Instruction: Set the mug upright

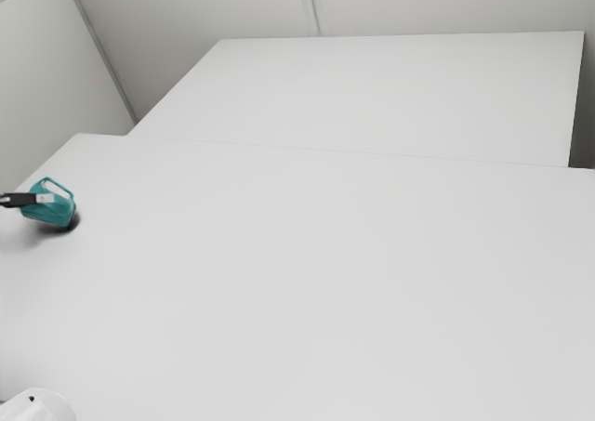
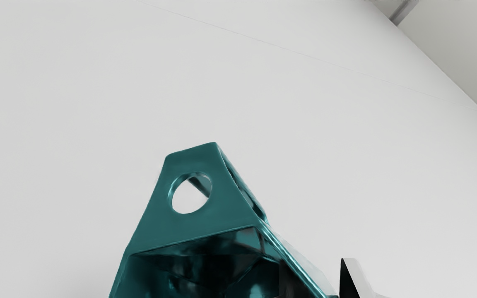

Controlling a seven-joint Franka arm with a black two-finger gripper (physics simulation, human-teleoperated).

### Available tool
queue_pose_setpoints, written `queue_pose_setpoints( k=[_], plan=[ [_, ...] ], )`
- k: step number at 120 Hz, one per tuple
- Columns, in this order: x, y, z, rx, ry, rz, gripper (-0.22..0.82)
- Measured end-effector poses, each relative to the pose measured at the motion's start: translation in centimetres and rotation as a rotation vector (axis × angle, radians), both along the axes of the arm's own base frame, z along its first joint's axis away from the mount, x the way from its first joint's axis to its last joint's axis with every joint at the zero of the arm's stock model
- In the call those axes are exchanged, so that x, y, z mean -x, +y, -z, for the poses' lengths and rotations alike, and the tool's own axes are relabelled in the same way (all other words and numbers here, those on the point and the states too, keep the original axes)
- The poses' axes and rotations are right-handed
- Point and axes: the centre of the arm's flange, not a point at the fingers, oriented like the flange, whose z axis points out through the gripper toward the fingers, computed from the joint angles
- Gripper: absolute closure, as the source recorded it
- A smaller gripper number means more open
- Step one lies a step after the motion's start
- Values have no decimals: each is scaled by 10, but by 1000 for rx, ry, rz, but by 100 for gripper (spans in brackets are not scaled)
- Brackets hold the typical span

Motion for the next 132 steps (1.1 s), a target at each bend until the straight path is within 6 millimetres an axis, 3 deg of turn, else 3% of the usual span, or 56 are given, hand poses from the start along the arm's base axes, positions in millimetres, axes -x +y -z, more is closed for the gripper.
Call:
queue_pose_setpoints(
  k=[28,44,56,67,76,88,102,120,132],
  plan=[
    [-45,-36,-21,26,-56,60,76],
    [-94,-83,-37,18,-63,137,77],
    [-141,-140,-69,-47,-38,231,78],
    [-182,-218,-111,-175,38,349,78],
    [-200,-282,-136,-296,126,431,78],
    [-197,-348,-161,-456,255,490,78],
    [-177,-414,-189,-643,382,501,78],
    [-149,-494,-176,-824,501,478,78],
    [-122,-522,-157,-885,525,434,78]
  ],
)
